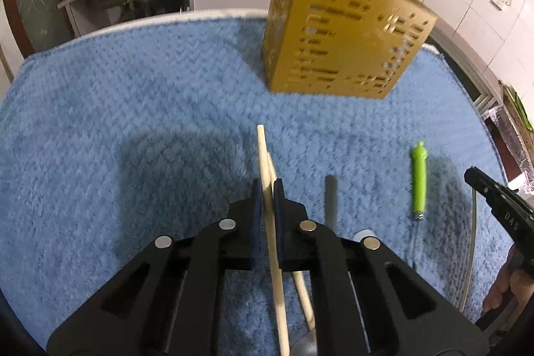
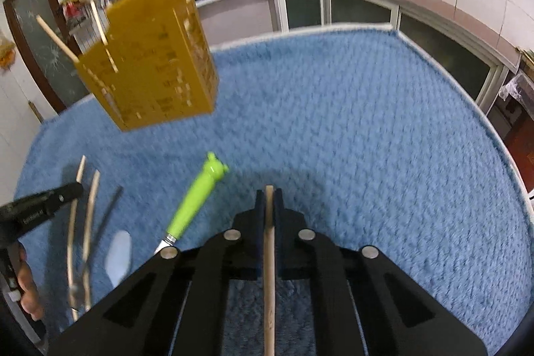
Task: Organize utensils
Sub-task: 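Lower the right tool onto a third chopstick and close on it, then lift the chopstick with the right tool and insert it into the yellow caddy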
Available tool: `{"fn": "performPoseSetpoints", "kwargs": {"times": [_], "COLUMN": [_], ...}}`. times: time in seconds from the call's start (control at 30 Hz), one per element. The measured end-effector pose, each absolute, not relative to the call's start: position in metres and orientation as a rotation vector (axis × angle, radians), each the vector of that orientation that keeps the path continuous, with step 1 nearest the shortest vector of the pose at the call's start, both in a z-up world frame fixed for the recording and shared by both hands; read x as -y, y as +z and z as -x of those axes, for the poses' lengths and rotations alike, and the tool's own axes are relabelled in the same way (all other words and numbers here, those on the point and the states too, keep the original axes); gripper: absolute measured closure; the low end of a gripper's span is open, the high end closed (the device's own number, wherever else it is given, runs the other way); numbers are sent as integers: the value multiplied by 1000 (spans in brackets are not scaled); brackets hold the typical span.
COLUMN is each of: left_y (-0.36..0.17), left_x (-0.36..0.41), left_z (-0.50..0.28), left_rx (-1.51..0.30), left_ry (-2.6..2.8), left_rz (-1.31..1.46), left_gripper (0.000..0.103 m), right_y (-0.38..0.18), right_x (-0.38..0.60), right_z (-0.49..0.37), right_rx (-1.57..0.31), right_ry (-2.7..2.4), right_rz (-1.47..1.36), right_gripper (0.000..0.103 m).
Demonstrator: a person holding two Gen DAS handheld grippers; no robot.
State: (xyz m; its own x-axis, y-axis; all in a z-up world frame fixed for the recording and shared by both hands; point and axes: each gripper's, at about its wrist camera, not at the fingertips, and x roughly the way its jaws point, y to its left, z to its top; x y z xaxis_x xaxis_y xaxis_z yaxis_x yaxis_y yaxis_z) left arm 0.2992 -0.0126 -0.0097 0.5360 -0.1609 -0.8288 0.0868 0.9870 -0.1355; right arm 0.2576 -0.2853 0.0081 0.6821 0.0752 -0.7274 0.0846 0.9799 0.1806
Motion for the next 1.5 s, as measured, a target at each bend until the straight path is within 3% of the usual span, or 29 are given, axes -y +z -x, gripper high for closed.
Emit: {"fn": "performPoseSetpoints", "kwargs": {"times": [0.5, 0.87, 1.07, 1.27, 1.5], "left_y": [85, 163, 219, 224, 184], "left_x": [27, 41, 51, 57, 58], "left_z": [-276, -312, -332, -363, -404], "left_rx": [-642, -462, -255, -151, -187], "left_ry": [-187, -231, -266, -248, -240], "left_rz": [80, 109, 98, 97, 106], "left_gripper": [99, 99, 99, 99, 99], "right_y": [112, 194, 241, 245, 218], "right_x": [268, 251, 249, 240, 234], "right_z": [-253, -288, -312, -341, -370], "right_rx": [-422, -244, -141, -104, -123], "right_ry": [95, 114, 112, 107, 106], "right_rz": [-217, -164, -165, -154, -151], "right_gripper": [98, 98, 98, 98, 98]}}
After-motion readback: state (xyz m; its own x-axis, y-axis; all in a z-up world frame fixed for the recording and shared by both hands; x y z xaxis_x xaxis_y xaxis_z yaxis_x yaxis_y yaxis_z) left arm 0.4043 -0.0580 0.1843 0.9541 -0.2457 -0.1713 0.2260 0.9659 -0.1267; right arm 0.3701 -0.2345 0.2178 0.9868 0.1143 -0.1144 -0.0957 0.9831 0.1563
